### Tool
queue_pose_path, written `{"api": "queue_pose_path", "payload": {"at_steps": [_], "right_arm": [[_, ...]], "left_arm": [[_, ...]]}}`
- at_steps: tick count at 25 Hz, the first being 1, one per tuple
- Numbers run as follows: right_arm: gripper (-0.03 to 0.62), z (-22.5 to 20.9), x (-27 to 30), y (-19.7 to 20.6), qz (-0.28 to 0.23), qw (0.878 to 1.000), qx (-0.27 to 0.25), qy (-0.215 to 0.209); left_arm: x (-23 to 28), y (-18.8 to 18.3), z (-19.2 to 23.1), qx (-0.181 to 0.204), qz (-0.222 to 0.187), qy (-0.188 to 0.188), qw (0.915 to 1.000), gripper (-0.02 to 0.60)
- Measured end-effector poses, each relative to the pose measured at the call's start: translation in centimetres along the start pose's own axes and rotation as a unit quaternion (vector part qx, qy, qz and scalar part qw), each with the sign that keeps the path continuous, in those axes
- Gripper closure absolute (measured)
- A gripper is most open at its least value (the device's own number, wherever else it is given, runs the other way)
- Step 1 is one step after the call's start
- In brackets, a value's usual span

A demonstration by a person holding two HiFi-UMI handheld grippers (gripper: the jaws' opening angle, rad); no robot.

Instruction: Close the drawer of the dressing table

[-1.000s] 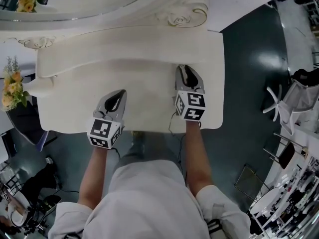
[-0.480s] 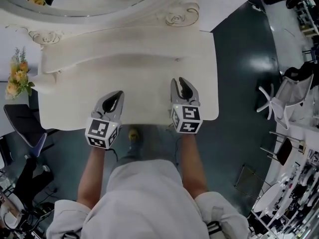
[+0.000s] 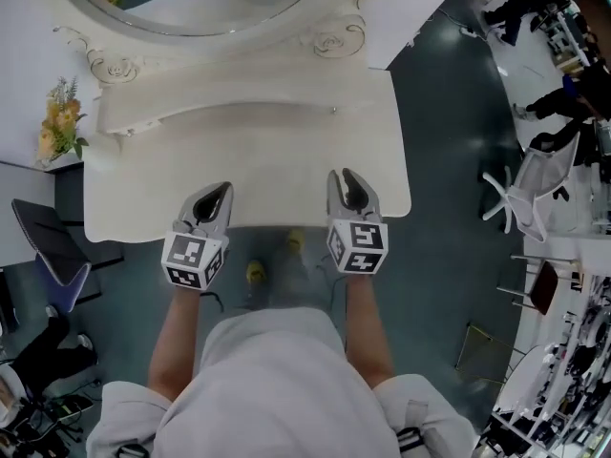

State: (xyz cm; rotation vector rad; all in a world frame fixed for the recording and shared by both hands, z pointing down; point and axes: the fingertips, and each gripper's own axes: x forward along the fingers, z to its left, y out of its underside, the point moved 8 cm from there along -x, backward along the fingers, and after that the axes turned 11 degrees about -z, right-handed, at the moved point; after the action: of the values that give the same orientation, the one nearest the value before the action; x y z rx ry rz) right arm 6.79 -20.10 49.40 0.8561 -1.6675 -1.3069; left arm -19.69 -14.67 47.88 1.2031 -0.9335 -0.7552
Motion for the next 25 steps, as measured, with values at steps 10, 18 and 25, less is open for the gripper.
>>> {"api": "queue_pose_path", "payload": {"at_steps": [10,18,25], "right_arm": [[0.511,3.8,-7.2,-0.9,-0.025,1.000,0.002,0.015],[0.511,6.0,-11.3,-1.7,-0.042,0.999,0.005,0.020],[0.524,6.9,-13.5,-3.2,-0.069,0.997,0.003,0.023]], "left_arm": [[-6.4,-1.7,-1.4,0.011,-0.032,0.005,0.9994,0.583],[-10.0,-3.3,-2.1,0.023,-0.060,0.005,0.9979,0.583],[-12.0,-4.9,-2.4,0.032,-0.085,0.002,0.9959,0.583]]}}
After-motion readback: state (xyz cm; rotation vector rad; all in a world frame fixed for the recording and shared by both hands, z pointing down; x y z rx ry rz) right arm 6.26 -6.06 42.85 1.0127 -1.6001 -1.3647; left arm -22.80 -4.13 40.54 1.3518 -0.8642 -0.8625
